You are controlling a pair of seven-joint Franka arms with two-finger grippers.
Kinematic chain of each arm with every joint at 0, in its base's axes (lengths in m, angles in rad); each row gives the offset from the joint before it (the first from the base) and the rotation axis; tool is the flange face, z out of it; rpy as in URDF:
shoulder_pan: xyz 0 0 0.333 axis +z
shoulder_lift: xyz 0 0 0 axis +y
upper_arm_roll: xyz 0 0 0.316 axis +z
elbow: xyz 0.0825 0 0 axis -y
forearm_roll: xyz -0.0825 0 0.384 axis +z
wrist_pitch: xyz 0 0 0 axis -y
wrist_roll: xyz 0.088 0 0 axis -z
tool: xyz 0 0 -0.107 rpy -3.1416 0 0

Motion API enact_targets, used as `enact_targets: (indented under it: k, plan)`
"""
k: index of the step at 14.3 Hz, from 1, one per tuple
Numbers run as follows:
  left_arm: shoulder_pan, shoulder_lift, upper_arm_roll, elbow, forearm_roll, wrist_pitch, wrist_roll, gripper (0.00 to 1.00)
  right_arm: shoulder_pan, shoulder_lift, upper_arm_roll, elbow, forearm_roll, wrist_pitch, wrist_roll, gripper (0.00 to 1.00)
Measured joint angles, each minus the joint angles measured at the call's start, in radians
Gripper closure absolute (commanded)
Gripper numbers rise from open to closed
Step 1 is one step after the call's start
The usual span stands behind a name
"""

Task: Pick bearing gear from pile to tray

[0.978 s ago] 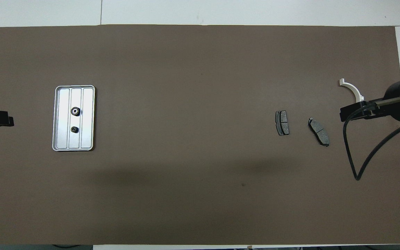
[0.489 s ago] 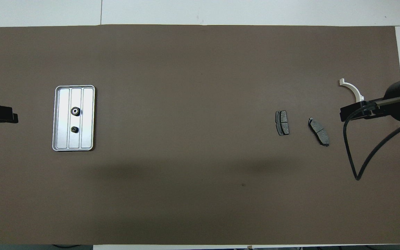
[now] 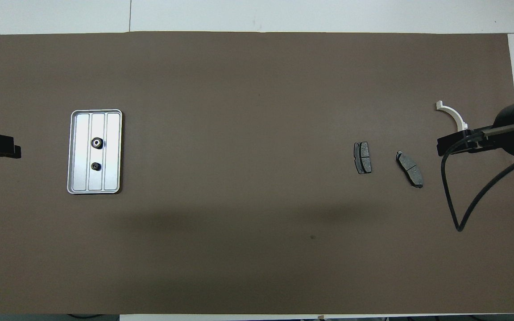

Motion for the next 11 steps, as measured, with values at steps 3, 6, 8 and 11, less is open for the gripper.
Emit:
enact_targets:
  k: [3,6,8,11]
  plan:
    - [-0.001,0.002,-0.003,0.003,0.0,-0.002,0.007,0.0,0.0,0.0,0.0,0.0,0.0,0.0,0.0,0.0]
    - [-0.007,0.002,-0.013,0.004,0.0,-0.002,0.009,0.0,0.0,0.0,0.0,0.0,0.0,0.0,0.0,0.0]
    - [-0.019,0.002,-0.015,0.005,0.0,-0.002,0.009,0.0,0.0,0.0,0.0,0.0,0.0,0.0,0.0,0.0]
    - [-0.029,0.002,-0.016,0.005,0.0,-0.002,0.009,0.0,-0.001,0.0,0.0,0.0,0.0,0.0,0.0,0.0]
